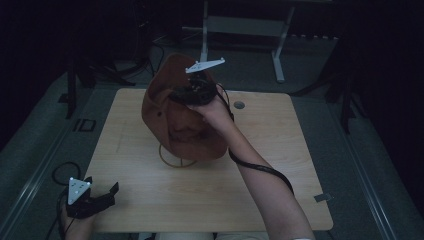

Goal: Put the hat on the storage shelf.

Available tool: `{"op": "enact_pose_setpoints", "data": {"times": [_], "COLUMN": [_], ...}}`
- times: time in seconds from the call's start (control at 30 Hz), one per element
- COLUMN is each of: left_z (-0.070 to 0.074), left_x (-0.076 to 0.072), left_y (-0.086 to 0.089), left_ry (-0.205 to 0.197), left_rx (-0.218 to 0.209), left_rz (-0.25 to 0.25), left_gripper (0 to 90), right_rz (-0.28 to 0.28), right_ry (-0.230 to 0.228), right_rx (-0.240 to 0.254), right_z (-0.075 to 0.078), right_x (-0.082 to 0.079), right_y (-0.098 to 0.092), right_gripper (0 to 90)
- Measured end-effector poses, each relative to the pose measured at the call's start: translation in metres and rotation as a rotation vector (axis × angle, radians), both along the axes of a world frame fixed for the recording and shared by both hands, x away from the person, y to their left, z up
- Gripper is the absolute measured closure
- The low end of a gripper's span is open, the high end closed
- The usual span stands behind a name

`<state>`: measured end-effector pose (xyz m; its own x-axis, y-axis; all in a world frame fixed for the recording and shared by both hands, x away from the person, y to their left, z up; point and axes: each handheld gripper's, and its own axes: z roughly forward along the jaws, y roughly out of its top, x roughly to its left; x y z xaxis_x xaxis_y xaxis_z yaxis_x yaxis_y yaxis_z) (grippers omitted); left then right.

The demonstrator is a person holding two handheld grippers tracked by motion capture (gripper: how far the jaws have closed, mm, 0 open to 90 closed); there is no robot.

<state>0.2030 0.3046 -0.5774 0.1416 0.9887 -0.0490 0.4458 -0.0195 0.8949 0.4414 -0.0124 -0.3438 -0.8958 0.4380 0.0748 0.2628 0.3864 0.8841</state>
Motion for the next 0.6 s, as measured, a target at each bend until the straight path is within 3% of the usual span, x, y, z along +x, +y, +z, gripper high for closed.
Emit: {"op": "enact_pose_setpoints", "data": {"times": [0.03,0.07,0.1,0.2,0.4,0.53,0.6], "left_z": [0.0,0.0,0.0,0.0,0.0,0.0,-0.001], "left_x": [0.0,0.0,0.0,0.0,0.0,0.0,0.0], "left_y": [0.0,0.001,0.001,0.001,0.001,0.0,0.0], "left_ry": [0.0,0.0,0.001,0.001,0.0,0.0,0.001], "left_rx": [-0.002,-0.003,-0.002,-0.004,-0.006,-0.005,-0.006], "left_rz": [-0.001,-0.002,-0.001,-0.001,-0.003,-0.006,-0.006], "left_gripper": [7.8,7.7,7.7,7.7,7.8,7.8,7.7], "right_rz": [-0.005,-0.005,0.003,0.022,-0.024,-0.017,-0.016], "right_ry": [-0.019,-0.031,-0.029,-0.127,-0.194,-0.267,-0.266], "right_rx": [-0.017,-0.026,-0.026,-0.085,-0.123,-0.16,-0.161], "right_z": [-0.001,-0.001,-0.001,-0.007,-0.018,-0.027,-0.027], "right_x": [-0.001,-0.003,-0.003,-0.006,-0.007,-0.008,-0.008], "right_y": [0.002,0.005,0.008,0.017,0.03,0.039,0.039], "right_gripper": [58.4,46.9,42.0,31.7,23.0,14.1,13.9]}}
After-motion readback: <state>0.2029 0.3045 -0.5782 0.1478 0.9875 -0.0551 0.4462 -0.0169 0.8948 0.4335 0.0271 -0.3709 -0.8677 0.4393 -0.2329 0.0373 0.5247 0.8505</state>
